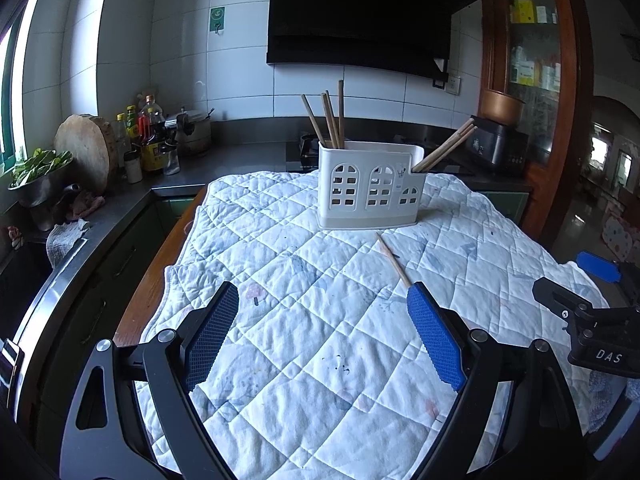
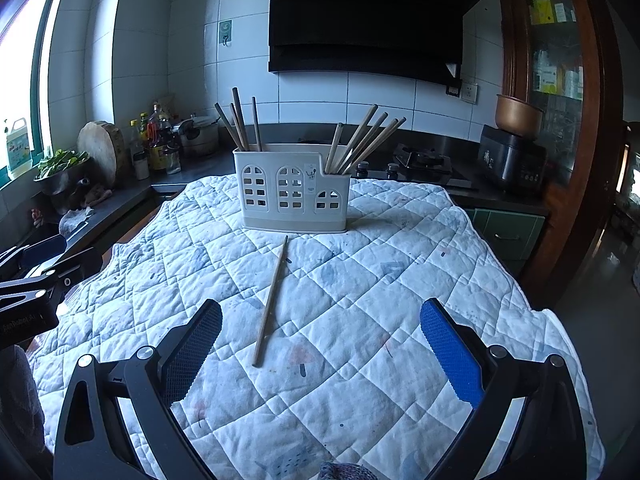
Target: Organize utensils
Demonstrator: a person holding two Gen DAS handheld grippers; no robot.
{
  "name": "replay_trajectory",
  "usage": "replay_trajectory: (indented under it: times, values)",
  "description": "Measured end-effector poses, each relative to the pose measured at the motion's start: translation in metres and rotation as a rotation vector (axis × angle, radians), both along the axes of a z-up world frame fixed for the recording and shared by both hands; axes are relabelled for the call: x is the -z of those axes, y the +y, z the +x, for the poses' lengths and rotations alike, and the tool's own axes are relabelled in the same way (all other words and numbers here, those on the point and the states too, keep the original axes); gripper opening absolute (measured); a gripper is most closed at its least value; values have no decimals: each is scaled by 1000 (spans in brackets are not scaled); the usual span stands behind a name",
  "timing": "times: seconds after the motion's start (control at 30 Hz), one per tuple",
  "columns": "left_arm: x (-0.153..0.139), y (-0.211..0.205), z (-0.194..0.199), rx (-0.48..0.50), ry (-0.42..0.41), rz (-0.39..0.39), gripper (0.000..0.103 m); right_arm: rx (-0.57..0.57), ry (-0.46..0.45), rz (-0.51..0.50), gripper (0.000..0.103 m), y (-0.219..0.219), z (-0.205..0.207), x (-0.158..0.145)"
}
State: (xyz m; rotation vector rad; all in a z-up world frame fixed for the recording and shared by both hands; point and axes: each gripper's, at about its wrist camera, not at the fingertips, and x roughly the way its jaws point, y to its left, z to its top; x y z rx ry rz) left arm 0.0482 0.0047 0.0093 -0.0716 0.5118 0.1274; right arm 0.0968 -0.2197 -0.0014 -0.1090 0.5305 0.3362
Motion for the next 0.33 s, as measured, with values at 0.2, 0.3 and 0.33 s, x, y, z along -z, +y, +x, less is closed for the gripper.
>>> replay_trajectory:
  times: [0.2,0.3,0.33]
  values:
    - [2,0,2,2,9,-9,86,-3,0,1,96,1,0,0]
    - [2,0,3,6,13,-14,86,-3,2,6,96,1,0,0]
    - [3,0,3,9,16,-20,86,-4,4,9,96,1,0,0]
